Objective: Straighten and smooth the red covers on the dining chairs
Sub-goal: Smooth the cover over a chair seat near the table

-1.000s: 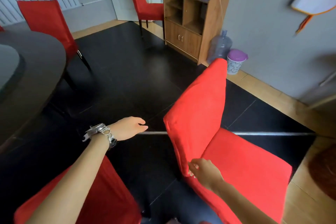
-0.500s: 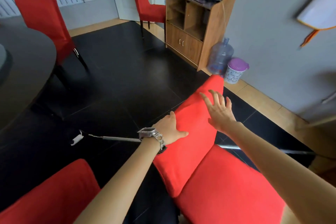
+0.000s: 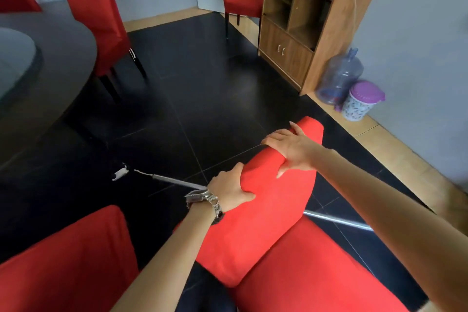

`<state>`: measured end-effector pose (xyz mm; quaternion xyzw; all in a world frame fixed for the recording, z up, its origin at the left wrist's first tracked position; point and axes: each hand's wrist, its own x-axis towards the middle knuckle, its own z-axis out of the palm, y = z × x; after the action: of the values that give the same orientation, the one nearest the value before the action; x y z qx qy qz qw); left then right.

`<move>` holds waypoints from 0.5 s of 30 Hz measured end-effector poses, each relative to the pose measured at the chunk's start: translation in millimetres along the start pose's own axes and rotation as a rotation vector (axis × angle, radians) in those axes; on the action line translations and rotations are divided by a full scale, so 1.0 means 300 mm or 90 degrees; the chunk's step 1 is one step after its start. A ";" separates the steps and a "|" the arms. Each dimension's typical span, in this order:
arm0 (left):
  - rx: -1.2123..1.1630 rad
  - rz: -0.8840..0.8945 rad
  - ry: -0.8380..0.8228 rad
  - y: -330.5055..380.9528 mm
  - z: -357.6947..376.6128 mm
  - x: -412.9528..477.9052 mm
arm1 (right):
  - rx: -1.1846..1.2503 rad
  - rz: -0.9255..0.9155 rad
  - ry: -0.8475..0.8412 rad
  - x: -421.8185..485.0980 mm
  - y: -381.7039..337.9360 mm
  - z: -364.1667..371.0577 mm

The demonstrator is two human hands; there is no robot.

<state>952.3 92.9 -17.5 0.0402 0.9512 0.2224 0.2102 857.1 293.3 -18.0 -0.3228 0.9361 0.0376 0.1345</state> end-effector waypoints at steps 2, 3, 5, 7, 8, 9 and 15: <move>-0.057 -0.007 -0.012 -0.015 0.000 -0.001 | 0.016 0.022 -0.033 0.022 0.046 -0.024; -0.071 -0.006 -0.008 -0.019 0.003 -0.002 | 0.010 0.043 -0.047 0.026 0.067 -0.035; -0.085 0.003 0.008 -0.025 0.012 -0.001 | -0.009 0.073 -0.060 0.028 0.103 -0.042; -0.090 0.014 0.014 -0.031 0.014 -0.001 | -0.020 0.082 -0.063 0.027 0.116 -0.040; -0.102 0.018 0.011 -0.033 0.012 -0.001 | -0.028 0.086 -0.069 0.028 0.113 -0.041; -0.119 0.022 0.005 -0.037 0.010 -0.003 | -0.039 0.092 -0.077 0.030 0.106 -0.044; -0.167 0.046 0.014 -0.071 0.004 -0.028 | -0.126 0.100 -0.137 0.073 0.048 -0.103</move>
<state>960.7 72.9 -24.7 0.0440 0.9141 0.3529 0.1948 824.7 286.7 5.4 -0.2546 0.9303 0.1744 0.1983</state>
